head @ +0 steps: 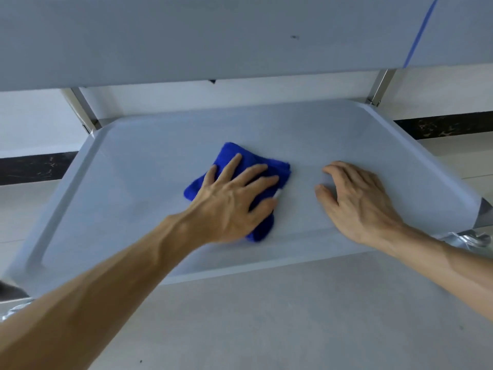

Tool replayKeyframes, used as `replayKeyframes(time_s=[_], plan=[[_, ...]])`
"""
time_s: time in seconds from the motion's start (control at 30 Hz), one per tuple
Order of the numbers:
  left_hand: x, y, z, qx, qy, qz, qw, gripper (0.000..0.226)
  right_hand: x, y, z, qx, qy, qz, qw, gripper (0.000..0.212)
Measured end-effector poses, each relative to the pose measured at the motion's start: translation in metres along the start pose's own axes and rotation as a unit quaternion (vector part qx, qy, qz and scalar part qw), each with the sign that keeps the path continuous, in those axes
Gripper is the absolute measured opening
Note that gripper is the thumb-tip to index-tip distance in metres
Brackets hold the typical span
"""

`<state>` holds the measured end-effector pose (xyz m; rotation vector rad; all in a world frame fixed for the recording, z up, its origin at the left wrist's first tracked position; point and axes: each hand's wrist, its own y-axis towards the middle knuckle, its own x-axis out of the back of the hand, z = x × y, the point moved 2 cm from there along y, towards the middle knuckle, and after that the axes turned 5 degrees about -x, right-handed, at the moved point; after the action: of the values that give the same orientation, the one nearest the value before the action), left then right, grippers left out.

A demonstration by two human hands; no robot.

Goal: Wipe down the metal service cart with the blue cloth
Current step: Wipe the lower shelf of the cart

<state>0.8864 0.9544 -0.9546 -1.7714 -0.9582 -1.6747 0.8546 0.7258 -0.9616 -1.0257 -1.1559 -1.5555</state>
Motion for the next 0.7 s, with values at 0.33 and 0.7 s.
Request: replayKeyframes(time_s=[0.33, 0.7], plan=[[0.017, -0.016, 0.164, 0.294, 0.016, 0.000, 0.956, 0.072, -0.005, -0.001, 0.005, 0.009, 0.002, -0.020, 1.000, 0.042], [-0.020, 0.107, 0.012, 0.094, -0.015, -0.012, 0.995, 0.051, -0.005, -0.001, 0.005, 0.002, 0.002, -0.020, 1.000, 0.044]])
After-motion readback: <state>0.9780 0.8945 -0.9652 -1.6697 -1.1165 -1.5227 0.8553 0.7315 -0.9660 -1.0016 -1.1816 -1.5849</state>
